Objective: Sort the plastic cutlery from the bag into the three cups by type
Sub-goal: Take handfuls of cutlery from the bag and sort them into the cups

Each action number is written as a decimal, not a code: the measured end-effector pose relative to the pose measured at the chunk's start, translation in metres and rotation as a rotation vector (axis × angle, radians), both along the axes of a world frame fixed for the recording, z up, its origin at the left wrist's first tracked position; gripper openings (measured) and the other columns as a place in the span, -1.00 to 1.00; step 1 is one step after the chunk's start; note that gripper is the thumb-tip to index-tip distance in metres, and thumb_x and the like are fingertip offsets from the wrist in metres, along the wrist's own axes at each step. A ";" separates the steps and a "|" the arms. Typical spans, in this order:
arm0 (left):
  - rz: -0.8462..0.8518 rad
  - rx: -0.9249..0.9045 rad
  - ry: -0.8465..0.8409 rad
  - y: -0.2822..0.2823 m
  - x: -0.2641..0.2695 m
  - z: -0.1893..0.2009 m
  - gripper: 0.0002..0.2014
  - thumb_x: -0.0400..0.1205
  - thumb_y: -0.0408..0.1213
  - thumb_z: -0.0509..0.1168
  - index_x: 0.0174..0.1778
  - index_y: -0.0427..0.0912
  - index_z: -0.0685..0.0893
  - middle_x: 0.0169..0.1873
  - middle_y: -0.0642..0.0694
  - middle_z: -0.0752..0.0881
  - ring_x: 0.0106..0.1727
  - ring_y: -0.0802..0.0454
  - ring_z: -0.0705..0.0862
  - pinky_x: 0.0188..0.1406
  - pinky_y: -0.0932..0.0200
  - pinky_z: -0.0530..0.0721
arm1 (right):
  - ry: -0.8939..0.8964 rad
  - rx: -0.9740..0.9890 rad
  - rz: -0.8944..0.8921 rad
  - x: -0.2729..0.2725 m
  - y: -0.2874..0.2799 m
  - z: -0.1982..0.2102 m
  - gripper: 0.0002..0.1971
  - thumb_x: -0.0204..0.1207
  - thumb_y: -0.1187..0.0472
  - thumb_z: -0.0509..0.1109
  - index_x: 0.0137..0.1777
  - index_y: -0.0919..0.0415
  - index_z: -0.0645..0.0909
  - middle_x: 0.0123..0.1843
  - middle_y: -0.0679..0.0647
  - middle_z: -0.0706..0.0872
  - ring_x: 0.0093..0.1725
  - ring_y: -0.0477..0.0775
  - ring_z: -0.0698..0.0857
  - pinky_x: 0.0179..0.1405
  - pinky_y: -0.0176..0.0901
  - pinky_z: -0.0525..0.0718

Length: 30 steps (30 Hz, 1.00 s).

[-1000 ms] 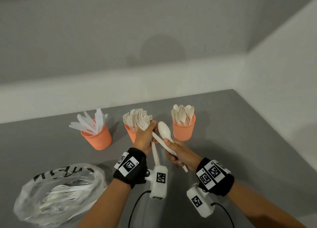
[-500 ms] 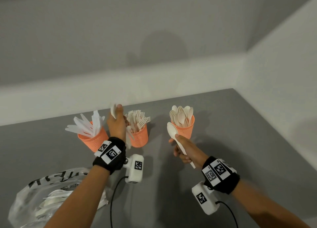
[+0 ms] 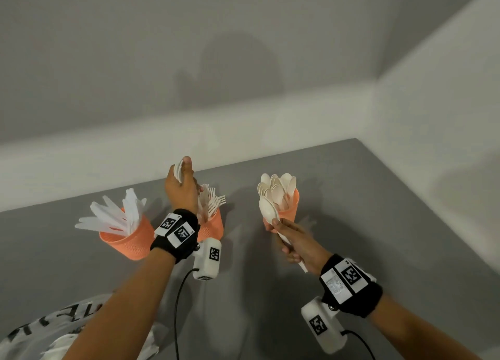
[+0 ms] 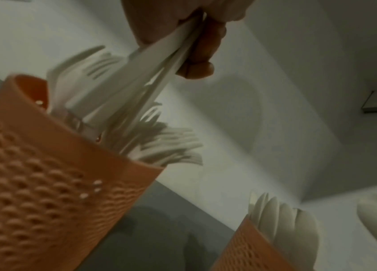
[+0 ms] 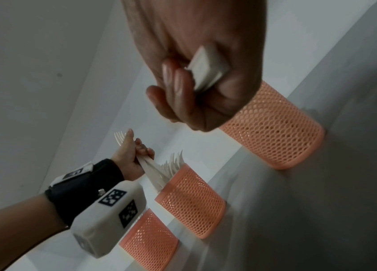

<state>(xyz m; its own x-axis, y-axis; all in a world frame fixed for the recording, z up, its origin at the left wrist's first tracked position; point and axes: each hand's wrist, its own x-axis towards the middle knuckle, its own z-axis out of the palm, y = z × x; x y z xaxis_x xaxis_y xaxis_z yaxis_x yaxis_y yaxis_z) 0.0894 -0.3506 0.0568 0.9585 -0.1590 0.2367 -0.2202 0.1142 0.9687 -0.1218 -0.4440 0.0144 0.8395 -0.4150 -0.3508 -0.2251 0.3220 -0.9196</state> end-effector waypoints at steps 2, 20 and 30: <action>-0.004 -0.012 -0.005 -0.001 -0.003 -0.007 -0.67 0.68 -0.11 0.18 -0.34 -0.21 0.42 -0.55 -0.15 0.41 -0.70 0.23 0.41 -0.64 0.39 0.49 | 0.007 -0.009 -0.027 -0.001 -0.002 -0.001 -0.74 0.66 0.00 0.14 -0.10 0.12 0.55 -0.62 -0.05 0.37 -0.73 -0.19 0.17 -0.77 -0.43 0.17; -0.056 0.769 -0.645 0.034 0.014 -0.055 -0.56 0.63 -0.13 0.01 0.08 -0.36 0.69 0.06 -0.33 0.69 0.10 -0.33 0.63 0.13 -0.12 0.56 | -0.039 -0.109 -0.018 0.007 0.006 -0.002 -0.68 0.70 0.00 0.02 -0.09 0.18 0.48 -0.53 0.01 0.31 -0.71 -0.20 0.24 -0.74 -0.41 0.17; -0.153 1.117 -0.654 0.031 -0.008 -0.036 -0.16 0.53 0.23 -0.38 0.60 -0.25 0.18 0.61 -0.23 0.22 0.66 -0.12 0.08 0.61 -0.07 -0.18 | -0.044 -0.178 -0.073 0.012 0.013 0.000 -0.70 0.70 0.03 0.08 -0.06 0.19 0.56 -0.58 -0.02 0.39 -0.69 -0.18 0.26 -0.74 -0.40 0.23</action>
